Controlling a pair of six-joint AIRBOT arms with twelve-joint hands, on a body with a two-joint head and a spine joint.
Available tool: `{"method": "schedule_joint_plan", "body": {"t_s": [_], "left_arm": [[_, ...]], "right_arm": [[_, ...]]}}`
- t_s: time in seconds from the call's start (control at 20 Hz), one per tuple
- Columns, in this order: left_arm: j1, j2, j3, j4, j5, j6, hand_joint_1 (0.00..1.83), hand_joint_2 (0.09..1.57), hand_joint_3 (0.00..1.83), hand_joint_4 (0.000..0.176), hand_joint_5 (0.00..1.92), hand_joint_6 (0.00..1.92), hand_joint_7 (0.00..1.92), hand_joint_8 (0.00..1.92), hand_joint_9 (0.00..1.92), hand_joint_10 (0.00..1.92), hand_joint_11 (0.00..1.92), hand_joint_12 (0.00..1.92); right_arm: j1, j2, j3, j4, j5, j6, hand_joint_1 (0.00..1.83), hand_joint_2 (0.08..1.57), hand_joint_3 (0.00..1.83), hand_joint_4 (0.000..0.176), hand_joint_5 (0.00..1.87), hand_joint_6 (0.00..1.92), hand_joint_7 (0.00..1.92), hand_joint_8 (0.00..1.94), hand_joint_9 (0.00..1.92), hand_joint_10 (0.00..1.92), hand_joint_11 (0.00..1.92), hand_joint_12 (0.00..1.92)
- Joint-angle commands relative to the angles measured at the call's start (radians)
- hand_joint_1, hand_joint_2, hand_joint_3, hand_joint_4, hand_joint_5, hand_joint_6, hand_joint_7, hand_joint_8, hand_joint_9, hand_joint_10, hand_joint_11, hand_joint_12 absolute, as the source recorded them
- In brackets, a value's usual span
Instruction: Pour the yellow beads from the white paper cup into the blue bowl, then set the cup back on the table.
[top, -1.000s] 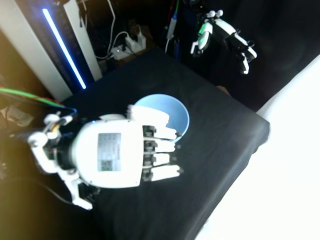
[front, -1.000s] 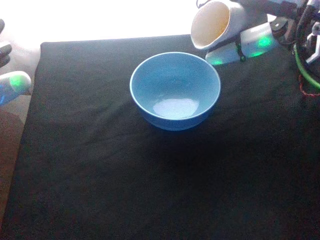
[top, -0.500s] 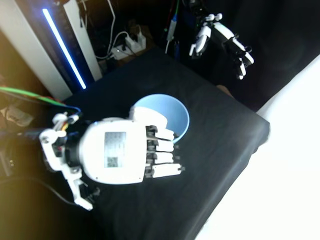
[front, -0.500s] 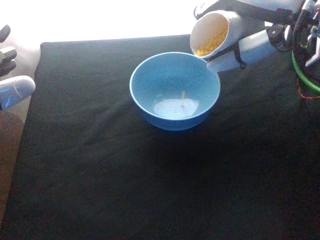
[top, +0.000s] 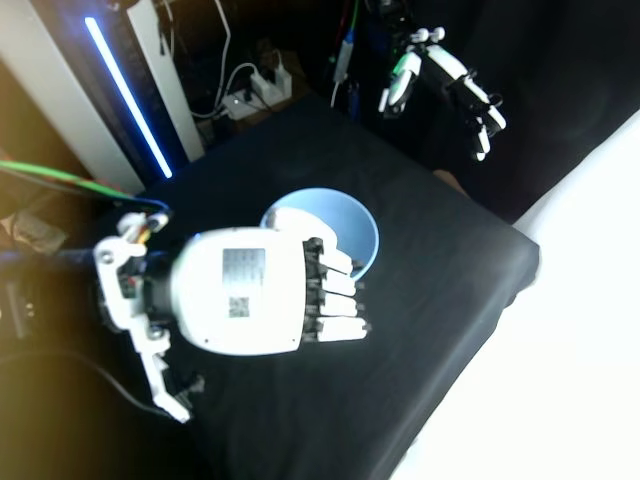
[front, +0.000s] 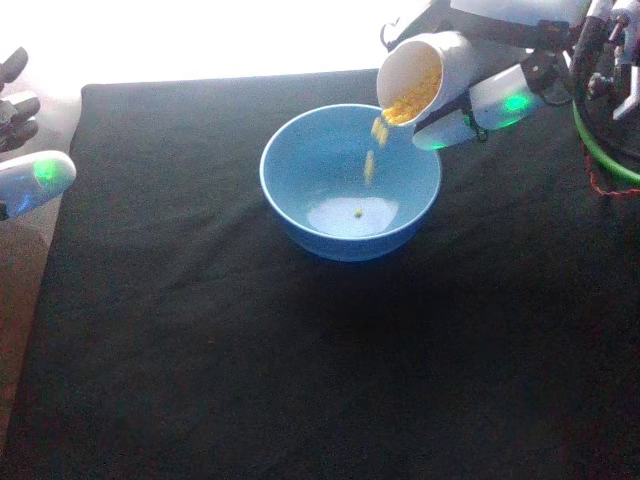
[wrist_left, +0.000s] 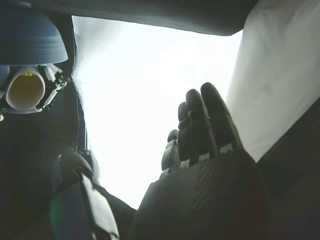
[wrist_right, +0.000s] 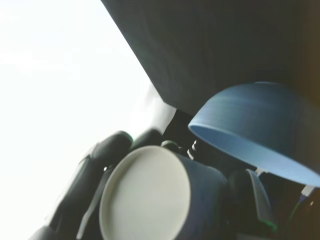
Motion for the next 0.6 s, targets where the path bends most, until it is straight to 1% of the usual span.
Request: {"method": "schedule_joint_plan", "body": {"t_s": [0.0, 0.05, 0.1, 0.15, 0.2, 0.25, 0.3, 0.35, 0.4, 0.45, 0.5, 0.55], "left_arm": [[-0.01, 0.005, 0.007, -0.011, -0.118, -0.006, 0.37, 0.79, 0.0, 0.168, 0.0, 0.0, 0.34, 0.0, 0.44, 0.0, 0.26, 0.4], [-0.011, 0.005, 0.007, -0.009, -0.116, -0.006, 0.37, 0.79, 0.0, 0.17, 0.0, 0.0, 0.34, 0.0, 0.44, 0.0, 0.26, 0.4], [-0.011, 0.005, 0.008, -0.007, -0.115, -0.006, 0.37, 0.79, 0.0, 0.167, 0.0, 0.0, 0.34, 0.0, 0.44, 0.0, 0.27, 0.4], [-0.012, 0.005, 0.008, -0.006, -0.114, -0.006, 0.38, 0.78, 0.0, 0.173, 0.0, 0.0, 0.34, 0.0, 0.44, 0.0, 0.25, 0.4], [-0.012, 0.005, 0.008, -0.005, -0.113, -0.006, 0.39, 0.78, 0.0, 0.175, 0.0, 0.0, 0.34, 0.0, 0.43, 0.0, 0.24, 0.4], [-0.013, 0.006, 0.008, -0.004, -0.112, -0.006, 0.39, 0.78, 0.0, 0.176, 0.01, 0.0, 0.34, 0.0, 0.43, 0.0, 0.24, 0.4], [-0.013, 0.006, 0.008, -0.003, -0.111, -0.006, 0.38, 0.78, 0.0, 0.172, 0.0, 0.0, 0.34, 0.0, 0.43, 0.0, 0.24, 0.41], [-0.014, 0.006, 0.008, -0.003, -0.111, -0.006, 0.38, 0.79, 0.0, 0.169, 0.0, 0.0, 0.35, 0.0, 0.43, 0.0, 0.22, 0.46], [-0.014, 0.006, 0.008, -0.002, -0.11, -0.006, 0.38, 0.78, 0.0, 0.169, 0.0, 0.0, 0.35, 0.0, 0.44, 0.0, 0.19, 0.52], [-0.015, 0.006, 0.008, -0.001, -0.11, -0.006, 0.38, 0.78, 0.0, 0.164, 0.0, 0.0, 0.36, 0.0, 0.44, 0.0, 0.19, 0.53], [-0.015, 0.006, 0.009, -0.001, -0.11, -0.006, 0.38, 0.79, 0.01, 0.159, 0.0, 0.0, 0.36, 0.0, 0.44, 0.0, 0.19, 0.54], [-0.015, 0.006, 0.009, -0.001, -0.11, -0.006, 0.38, 0.79, 0.01, 0.165, 0.0, 0.0, 0.35, 0.0, 0.44, 0.0, 0.18, 0.53]], "right_arm": [[0.025, 0.007, 0.0, 0.046, 0.069, 0.006, 1.22, 1.11, 0.0, 0.003, 0.97, 0.91, 1.05, 0.96, 1.15, 1.81, 1.2, 1.92], [0.028, 0.007, -0.002, 0.033, 0.063, 0.006, 1.22, 1.11, 0.0, 0.028, 0.97, 0.94, 1.05, 0.92, 1.19, 1.85, 1.28, 1.92], [0.033, 0.007, -0.004, 0.018, 0.057, 0.006, 1.22, 1.11, 0.0, 0.018, 0.95, 0.96, 1.04, 0.94, 1.21, 1.84, 1.29, 1.92], [0.037, 0.007, -0.007, 0.005, 0.051, 0.006, 1.22, 1.12, 0.0, 0.0, 0.95, 0.94, 1.04, 0.97, 1.18, 1.75, 1.23, 1.92], [0.044, 0.007, -0.01, -0.007, 0.044, 0.006, 1.23, 1.12, 0.0, 0.0, 0.94, 0.88, 1.05, 1.04, 1.16, 1.71, 1.17, 1.92], [0.048, 0.007, -0.011, -0.013, 0.041, 0.006, 1.22, 1.12, 0.0, 0.0, 0.95, 0.89, 1.03, 1.04, 1.14, 1.64, 1.14, 1.91], [0.05, 0.007, -0.013, -0.017, 0.039, 0.006, 1.22, 1.12, 0.0, 0.0, 0.95, 0.91, 1.04, 1.01, 1.16, 1.68, 1.17, 1.92], [0.051, 0.007, -0.014, -0.019, 0.038, 0.006, 1.23, 1.11, 0.0, 0.0, 0.96, 0.86, 1.04, 1.03, 1.15, 1.75, 1.18, 1.92], [0.052, 0.007, -0.015, -0.022, 0.037, 0.006, 1.22, 1.12, 0.0, 0.0, 0.95, 0.9, 1.02, 1.06, 1.11, 1.7, 1.13, 1.92], [0.052, 0.007, -0.015, -0.024, 0.036, 0.006, 1.24, 1.12, 0.0, 0.0, 0.97, 0.81, 1.03, 1.1, 1.12, 1.76, 1.17, 1.92], [0.053, 0.007, -0.016, -0.026, 0.036, 0.006, 1.25, 1.11, 0.0, 0.0, 0.97, 0.81, 1.05, 1.07, 1.16, 1.76, 1.21, 1.92], [0.054, 0.007, -0.016, -0.026, 0.036, 0.006, 1.23, 1.11, 0.0, 0.0, 0.96, 0.85, 1.05, 1.02, 1.19, 1.75, 1.24, 1.92]]}}
